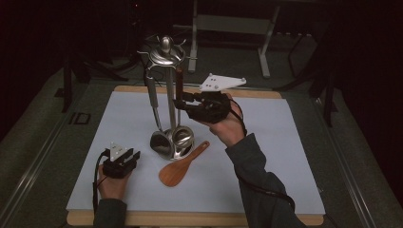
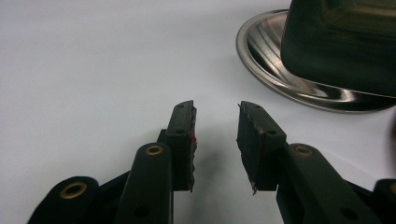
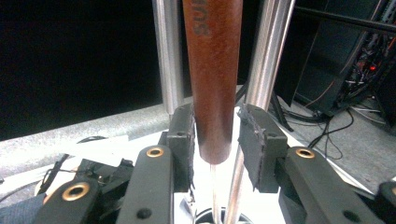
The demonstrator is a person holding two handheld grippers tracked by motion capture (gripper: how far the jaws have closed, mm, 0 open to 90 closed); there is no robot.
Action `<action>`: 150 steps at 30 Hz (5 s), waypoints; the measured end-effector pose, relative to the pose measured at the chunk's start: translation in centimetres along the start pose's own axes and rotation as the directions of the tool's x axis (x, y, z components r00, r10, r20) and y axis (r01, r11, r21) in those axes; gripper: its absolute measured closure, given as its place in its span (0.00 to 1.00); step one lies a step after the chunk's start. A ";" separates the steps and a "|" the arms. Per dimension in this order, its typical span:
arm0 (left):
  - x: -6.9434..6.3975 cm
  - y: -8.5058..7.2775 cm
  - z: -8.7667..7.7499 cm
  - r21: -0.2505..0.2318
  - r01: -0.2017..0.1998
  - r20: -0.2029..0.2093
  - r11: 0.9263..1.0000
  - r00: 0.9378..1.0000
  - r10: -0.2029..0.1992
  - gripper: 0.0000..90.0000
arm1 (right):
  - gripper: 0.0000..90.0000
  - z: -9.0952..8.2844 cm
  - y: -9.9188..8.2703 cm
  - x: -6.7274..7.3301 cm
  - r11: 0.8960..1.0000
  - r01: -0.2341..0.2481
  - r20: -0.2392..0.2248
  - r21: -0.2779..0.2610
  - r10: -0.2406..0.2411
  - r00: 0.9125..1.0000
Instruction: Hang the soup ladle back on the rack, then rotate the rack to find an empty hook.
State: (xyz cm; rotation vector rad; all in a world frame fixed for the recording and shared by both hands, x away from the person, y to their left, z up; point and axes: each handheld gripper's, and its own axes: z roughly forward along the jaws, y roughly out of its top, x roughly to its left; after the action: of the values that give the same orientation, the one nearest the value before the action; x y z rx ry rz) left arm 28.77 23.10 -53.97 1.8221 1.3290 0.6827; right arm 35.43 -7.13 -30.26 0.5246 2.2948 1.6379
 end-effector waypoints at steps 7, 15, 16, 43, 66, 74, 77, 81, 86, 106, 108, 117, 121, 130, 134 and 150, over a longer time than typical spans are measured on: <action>0.0 0.0 0.0 -0.001 0.001 0.000 1.000 1.000 -0.001 0.74 | 0.79 0.0 -0.1 -0.1 1.000 -0.004 -0.009 -0.001 0.004 1.000; 0.0 0.0 0.0 0.000 0.000 0.000 1.000 1.000 0.000 0.74 | 0.79 -0.1 -0.2 -0.6 0.999 -0.034 -0.041 -0.018 0.033 0.999; 0.0 0.0 0.0 0.000 0.000 0.000 1.000 1.000 0.000 0.74 | 0.78 -0.1 -0.1 -0.6 0.999 -0.039 -0.042 -0.017 0.038 0.998; 0.0 0.0 0.0 0.000 -0.001 0.001 1.000 1.000 0.001 0.74 | 0.74 0.1 -0.2 -1.2 0.998 -0.061 -0.042 -0.019 0.061 0.997; 0.0 0.0 0.0 0.004 0.004 -0.001 1.000 1.000 -0.004 0.74 | 0.72 -1.3 -0.8 -0.9 0.997 0.027 0.029 0.069 -0.029 0.999; 0.1 0.0 0.0 0.001 0.006 -0.002 1.000 1.000 -0.006 0.74 | 0.69 -1.4 -2.0 -1.0 0.982 0.078 0.102 0.171 -0.096 0.990; 0.0 0.0 0.0 0.000 0.004 -0.003 1.000 1.000 -0.004 0.74 | 0.67 -1.3 -2.6 -1.0 0.973 0.090 0.133 0.211 -0.120 0.984; 0.0 0.0 0.0 -0.001 0.004 -0.005 1.000 1.000 -0.004 0.74 | 0.65 -1.6 -3.4 -1.4 0.972 0.070 0.150 0.224 -0.106 0.983; 0.1 -0.1 -0.2 -0.026 0.017 -0.003 1.000 1.000 -0.017 0.76 | 0.64 -2.4 -4.9 -2.1 0.966 0.049 0.189 0.255 -0.099 0.977; -0.9 4.4 -6.8 -0.388 0.087 0.082 0.918 0.995 -0.060 1.00 | 0.59 -6.5 -15.5 -3.6 0.927 -0.061 0.312 0.370 -0.063 0.948; -0.9 5.0 -7.5 -0.419 0.085 0.085 0.904 0.995 -0.054 1.00 | 0.59 -7.0 -16.9 -3.7 0.922 -0.081 0.325 0.379 -0.050 0.944; -1.7 8.4 -9.0 -0.525 0.141 0.163 0.839 0.985 -0.063 0.99 | 0.59 -8.6 -21.3 -4.8 0.915 -0.186 0.366 0.357 0.047 0.930; -2.3 10.1 -9.2 -0.560 0.134 0.178 0.818 0.983 -0.040 0.99 | 0.58 -8.5 -22.6 -5.1 0.906 -0.213 0.377 0.367 0.065 0.924; -3.5 13.8 -11.0 -0.629 0.087 0.169 0.772 0.985 0.027 0.99 | 0.58 -9.0 -23.2 -5.1 0.910 -0.244 0.393 0.336 0.099 0.914; -4.1 15.5 -12.1 -0.660 0.062 0.161 0.749 0.985 0.060 0.99 | 0.57 -9.4 -23.6 -5.2 0.907 -0.257 0.402 0.334 0.110 0.909; -6.1 20.3 -14.3 -0.724 0.007 0.144 0.689 0.979 0.141 0.99 | 0.57 -10.1 -24.1 -5.4 0.902 -0.285 0.418 0.323 0.134 0.898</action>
State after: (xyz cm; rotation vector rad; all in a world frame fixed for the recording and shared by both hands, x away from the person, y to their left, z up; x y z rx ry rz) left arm 26.66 17.80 -29.05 1.2343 0.6966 0.8924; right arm 32.86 -25.17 -49.73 1.1176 2.3018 1.0336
